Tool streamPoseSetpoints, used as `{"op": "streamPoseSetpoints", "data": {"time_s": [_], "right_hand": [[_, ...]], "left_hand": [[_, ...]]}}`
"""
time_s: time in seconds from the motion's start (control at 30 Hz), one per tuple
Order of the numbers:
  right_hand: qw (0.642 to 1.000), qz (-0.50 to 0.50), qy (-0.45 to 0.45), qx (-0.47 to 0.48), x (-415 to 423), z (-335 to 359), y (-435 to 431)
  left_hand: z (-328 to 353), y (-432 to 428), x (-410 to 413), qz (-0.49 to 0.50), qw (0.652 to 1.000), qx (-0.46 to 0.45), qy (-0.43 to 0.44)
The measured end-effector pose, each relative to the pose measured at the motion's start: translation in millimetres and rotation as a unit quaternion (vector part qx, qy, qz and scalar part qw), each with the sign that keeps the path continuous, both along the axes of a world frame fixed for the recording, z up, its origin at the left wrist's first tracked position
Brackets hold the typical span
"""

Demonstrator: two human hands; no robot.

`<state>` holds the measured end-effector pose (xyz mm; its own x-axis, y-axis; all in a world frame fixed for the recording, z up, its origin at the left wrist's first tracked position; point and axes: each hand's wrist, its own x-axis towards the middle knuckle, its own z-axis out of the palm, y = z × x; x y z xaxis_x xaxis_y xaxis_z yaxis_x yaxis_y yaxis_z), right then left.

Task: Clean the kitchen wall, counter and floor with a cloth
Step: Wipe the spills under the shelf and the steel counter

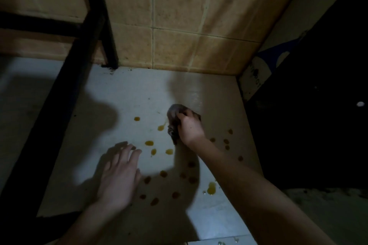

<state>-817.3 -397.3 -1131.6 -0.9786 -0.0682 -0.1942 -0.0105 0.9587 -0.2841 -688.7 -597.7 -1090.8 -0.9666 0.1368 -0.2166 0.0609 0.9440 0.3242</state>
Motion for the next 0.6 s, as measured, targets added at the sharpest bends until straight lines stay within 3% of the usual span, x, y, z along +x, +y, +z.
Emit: {"op": "streamPoseSetpoints", "data": {"time_s": [0.2,0.4,0.6], "right_hand": [[0.993,0.119,-0.001,-0.012,-8.4,1.8,-79.2],[0.95,0.305,0.01,0.065,0.4,-2.3,-112.3],[0.954,0.295,0.027,0.05,15.0,2.4,-68.8]], "left_hand": [[6.1,-17.1,1.8,0.02,1.0,-0.01,0.019],[4.2,-23.4,2.7,0.038,0.999,-0.016,0.032],[-1.0,-19.6,4.5,0.035,0.999,-0.017,0.035]]}}
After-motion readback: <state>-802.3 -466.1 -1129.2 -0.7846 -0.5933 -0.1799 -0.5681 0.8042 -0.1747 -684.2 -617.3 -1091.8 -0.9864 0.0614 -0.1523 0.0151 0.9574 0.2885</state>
